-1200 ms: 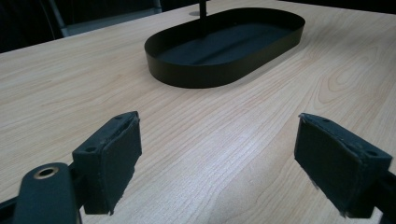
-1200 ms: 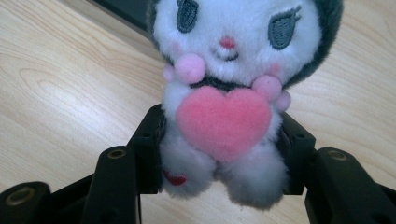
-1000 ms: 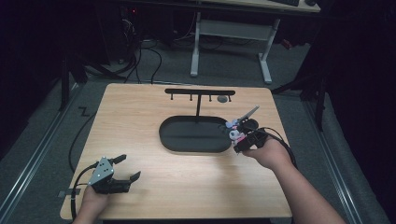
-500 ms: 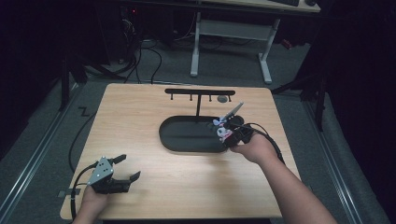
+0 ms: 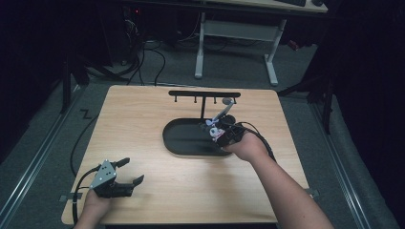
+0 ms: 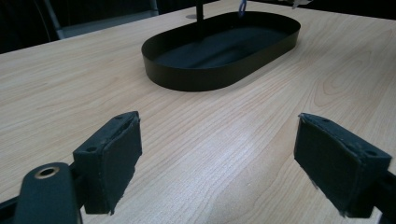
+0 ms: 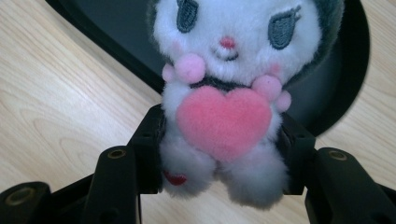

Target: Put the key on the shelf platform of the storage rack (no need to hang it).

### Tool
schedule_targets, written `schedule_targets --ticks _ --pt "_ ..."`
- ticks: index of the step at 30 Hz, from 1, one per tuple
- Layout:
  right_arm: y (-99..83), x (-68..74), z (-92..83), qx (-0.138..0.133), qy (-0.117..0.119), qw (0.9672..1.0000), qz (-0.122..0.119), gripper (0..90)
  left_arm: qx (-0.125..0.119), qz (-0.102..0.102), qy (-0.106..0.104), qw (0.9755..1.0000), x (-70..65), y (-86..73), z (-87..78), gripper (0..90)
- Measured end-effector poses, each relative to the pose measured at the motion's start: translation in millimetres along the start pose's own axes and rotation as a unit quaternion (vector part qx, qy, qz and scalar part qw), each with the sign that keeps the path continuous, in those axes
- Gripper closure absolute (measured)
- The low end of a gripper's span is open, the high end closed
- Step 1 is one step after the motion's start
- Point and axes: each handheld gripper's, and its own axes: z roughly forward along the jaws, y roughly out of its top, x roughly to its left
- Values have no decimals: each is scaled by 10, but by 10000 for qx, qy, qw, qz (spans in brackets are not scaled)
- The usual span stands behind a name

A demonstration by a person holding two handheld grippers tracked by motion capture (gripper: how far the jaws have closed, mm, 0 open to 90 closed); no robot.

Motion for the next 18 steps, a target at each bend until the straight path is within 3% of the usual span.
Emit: schedule_targets --ticks 12,14,16,18 --pt "261 106 379 87 140 9998 -109 470 21 -29 -16 10000 2 -5 11 157" --pt "300 132 398 116 144 9998 -4 470 23 -31 -20 10000 4 -5 11 157" --pt "343 129 412 51 105 9998 -160 470 15 -34 -25 10000 4 -5 11 157" --pt "374 133 422 28 83 9998 -170 470 8 -39 -25 10000 5 -5 11 157"
